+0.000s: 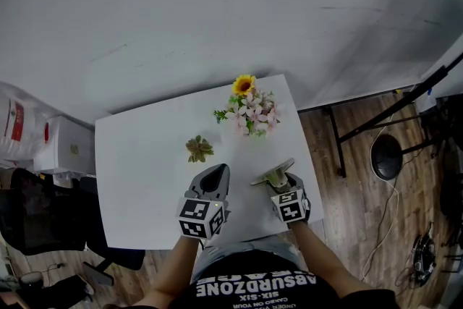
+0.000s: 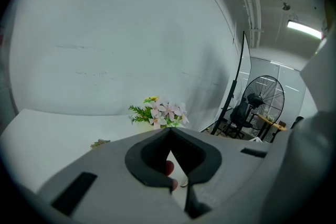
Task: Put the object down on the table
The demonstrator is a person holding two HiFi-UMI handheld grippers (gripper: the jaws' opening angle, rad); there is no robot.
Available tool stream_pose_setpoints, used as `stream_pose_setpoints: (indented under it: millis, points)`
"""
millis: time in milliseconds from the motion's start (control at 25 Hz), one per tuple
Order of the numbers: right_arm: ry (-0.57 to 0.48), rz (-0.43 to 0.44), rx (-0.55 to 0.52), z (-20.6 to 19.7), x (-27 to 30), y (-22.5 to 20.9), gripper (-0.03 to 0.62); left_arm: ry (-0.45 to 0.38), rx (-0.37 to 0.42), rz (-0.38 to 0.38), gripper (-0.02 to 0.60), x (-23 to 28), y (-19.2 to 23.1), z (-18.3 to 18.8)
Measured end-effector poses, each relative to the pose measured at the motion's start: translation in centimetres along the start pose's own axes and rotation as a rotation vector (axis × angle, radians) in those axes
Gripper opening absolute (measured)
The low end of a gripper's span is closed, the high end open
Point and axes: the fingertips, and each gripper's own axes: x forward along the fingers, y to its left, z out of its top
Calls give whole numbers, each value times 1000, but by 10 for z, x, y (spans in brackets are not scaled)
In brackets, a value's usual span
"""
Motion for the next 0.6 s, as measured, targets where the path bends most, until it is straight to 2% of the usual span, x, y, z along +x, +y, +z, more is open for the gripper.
stream_pose_setpoints:
  millis: [320, 600]
  points:
    - [-23, -2, -21, -1, -1, 1, 284, 0, -3, 9, 5, -7, -7, -6]
    - [-21, 33, -5, -2, 0, 2, 287, 3, -18, 31, 5, -16, -10, -13]
